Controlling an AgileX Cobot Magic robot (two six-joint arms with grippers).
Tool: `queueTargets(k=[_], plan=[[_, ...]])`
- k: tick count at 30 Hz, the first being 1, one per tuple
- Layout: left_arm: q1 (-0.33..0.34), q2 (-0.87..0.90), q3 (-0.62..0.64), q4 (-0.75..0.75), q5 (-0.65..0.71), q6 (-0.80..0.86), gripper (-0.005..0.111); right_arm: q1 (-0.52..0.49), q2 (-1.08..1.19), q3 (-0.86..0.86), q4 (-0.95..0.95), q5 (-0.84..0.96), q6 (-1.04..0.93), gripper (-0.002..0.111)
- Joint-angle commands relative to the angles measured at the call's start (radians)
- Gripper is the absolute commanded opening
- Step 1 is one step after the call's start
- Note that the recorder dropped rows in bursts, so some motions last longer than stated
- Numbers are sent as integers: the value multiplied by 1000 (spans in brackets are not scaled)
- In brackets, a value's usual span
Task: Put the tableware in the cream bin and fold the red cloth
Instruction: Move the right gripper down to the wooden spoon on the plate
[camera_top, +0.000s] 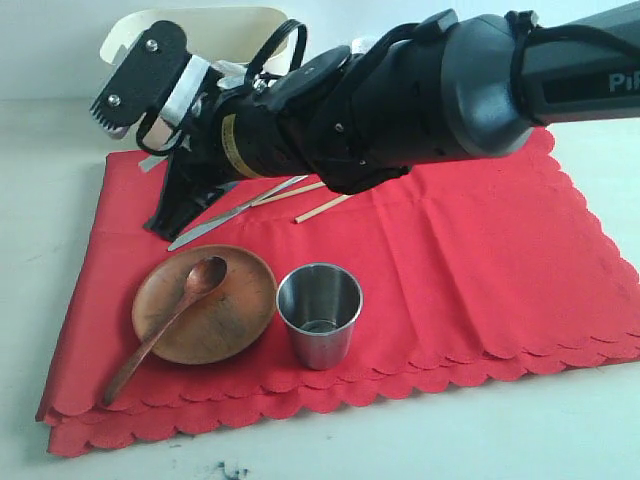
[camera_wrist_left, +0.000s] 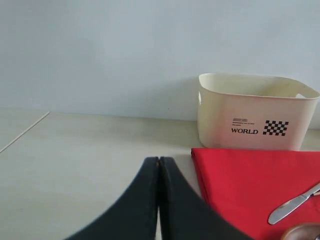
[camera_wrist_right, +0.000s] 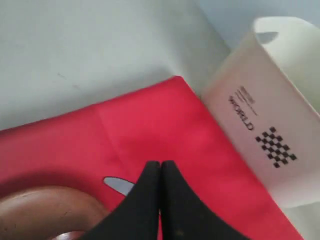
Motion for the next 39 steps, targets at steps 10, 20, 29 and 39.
queueTargets(k=[10,20,29,39], plan=[[-7,-7,2,0,-3,2,2,3,20,5,182,151,-227,0],[-7,-7,2,0,-3,2,2,3,20,3,1311,526,-1587,0],[-7,-7,2,0,-3,2,2,3,48,-21,2100,555,-2441,0],[-7,-7,2,0,-3,2,2,3,160,-124,2145,547,-2335,0]])
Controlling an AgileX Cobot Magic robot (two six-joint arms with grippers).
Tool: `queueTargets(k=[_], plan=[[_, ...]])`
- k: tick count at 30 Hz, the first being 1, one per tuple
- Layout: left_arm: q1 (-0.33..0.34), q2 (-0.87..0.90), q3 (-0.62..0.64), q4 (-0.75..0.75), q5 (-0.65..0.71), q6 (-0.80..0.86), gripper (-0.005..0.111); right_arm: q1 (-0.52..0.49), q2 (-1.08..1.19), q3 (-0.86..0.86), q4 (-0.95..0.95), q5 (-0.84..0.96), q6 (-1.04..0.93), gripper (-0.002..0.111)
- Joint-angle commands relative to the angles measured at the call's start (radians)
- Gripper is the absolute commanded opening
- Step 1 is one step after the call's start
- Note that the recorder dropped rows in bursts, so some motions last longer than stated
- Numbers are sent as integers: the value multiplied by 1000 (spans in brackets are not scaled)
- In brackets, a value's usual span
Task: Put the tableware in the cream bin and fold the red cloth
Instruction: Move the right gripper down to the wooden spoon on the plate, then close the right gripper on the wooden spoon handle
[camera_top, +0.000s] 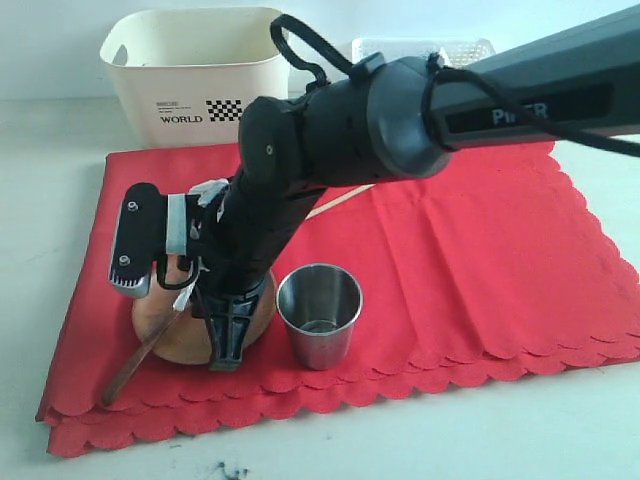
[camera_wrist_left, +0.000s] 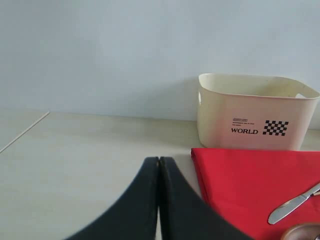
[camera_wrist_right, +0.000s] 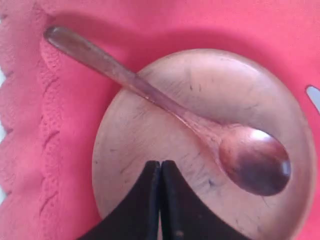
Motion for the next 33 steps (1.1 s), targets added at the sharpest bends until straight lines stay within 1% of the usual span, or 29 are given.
queueTargets(k=[1,2,4,10,11,15,17,21,23,25,28,30,33], plan=[[-7,-7,2,0,-3,2,2,-1,14,-25,14,-46,117,0],[-7,-7,2,0,-3,2,2,-1,14,-25,14,-66,155,2],[-7,-7,2,0,-3,2,2,-1,14,-25,14,-87,168,6],[-7,-7,2,0,-3,2,2,-1,14,-25,14,-89,158,27],[-7,-7,2,0,-3,2,2,-1,14,-25,14,-89,158,32],[-7,-7,2,0,-3,2,2,27,16,-30,-20,-82,105,47],[-7,-7,2,0,-3,2,2,49,26,-56,-63,-77,107,52],[-7,-7,2,0,-3,2,2,68,69,-163,-157,-26,171,53],[-7,-7,2,0,-3,2,2,68,105,-224,-200,64,200,53],[-7,-7,2,0,-3,2,2,68,151,-306,-230,210,199,53],[-7,-7,2,0,-3,2,2,68,198,-372,-230,355,122,53],[-7,-7,2,0,-3,2,2,68,217,-386,-230,368,57,53],[-7,-7,2,0,-3,2,2,80,225,-387,-237,341,4,53]])
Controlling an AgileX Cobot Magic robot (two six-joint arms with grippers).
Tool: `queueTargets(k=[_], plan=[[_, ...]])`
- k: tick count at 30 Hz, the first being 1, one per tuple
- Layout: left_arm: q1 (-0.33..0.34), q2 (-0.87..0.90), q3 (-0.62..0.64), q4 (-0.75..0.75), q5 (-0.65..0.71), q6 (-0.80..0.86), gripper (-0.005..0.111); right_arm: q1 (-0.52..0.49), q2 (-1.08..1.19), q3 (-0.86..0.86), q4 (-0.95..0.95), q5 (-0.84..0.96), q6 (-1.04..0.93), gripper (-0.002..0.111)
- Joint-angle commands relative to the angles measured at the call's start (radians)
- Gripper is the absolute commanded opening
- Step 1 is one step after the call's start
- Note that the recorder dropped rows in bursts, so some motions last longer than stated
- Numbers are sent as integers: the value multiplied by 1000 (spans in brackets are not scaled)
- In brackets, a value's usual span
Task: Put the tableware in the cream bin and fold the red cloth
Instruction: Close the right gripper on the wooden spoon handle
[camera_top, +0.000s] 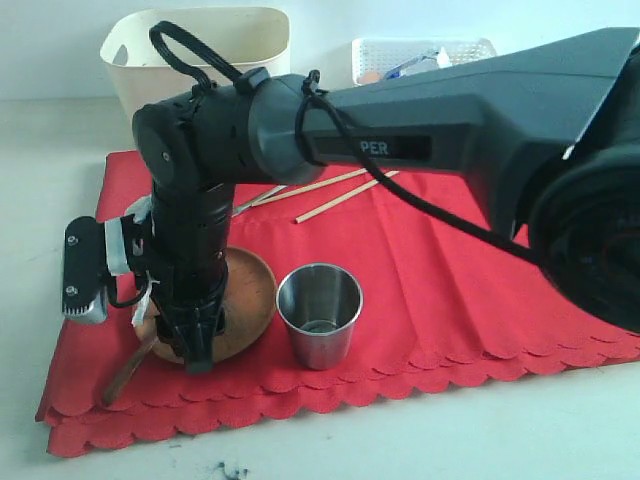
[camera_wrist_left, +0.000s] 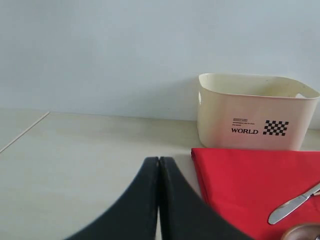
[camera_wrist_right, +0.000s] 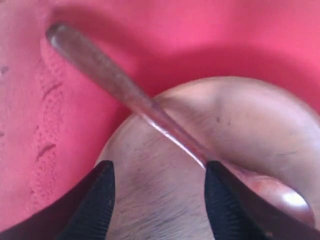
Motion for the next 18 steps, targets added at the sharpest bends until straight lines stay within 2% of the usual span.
queueTargets(k=[1,10,18], plan=[[-7,-7,2,0,-3,2,2,21,16,-16,-13,-10,-84,53],[-7,-7,2,0,-3,4,2,42,27,-54,-65,-85,-84,50],[-7,-7,2,0,-3,4,2,42,76,-54,-124,-18,-75,18]])
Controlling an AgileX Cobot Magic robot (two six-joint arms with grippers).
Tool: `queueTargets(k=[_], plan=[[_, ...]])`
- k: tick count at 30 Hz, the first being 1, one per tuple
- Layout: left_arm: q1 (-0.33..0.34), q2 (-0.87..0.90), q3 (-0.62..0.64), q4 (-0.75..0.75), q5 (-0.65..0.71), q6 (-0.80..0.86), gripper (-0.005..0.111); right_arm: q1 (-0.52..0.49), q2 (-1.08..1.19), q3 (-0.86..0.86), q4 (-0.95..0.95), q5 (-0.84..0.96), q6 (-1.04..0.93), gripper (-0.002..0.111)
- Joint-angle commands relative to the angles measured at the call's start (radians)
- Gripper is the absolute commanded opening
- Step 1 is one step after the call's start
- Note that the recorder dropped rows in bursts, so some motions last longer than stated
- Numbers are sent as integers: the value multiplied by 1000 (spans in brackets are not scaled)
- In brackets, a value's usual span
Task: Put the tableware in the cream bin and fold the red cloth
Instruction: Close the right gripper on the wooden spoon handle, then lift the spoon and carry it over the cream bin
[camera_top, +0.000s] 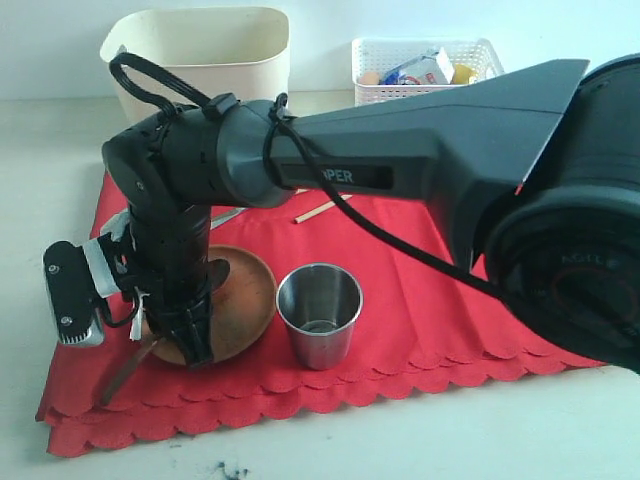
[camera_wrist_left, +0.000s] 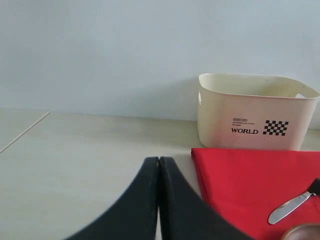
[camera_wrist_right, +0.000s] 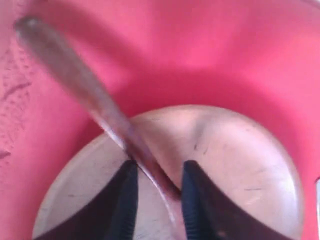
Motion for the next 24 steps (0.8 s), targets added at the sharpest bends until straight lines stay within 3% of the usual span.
queueTargets(k=[1,6,11,24], plan=[[-7,-7,2,0,-3,4,2,2,26,-2,-13,23,1,15],[-7,-7,2,0,-3,4,2,2,26,-2,-18,23,1,0],[-7,-7,2,0,-3,4,2,2,1,-11,-87,18,40,0],[-7,-7,2,0,-3,4,2,-17,-104,-11,-583,-94,638,0]])
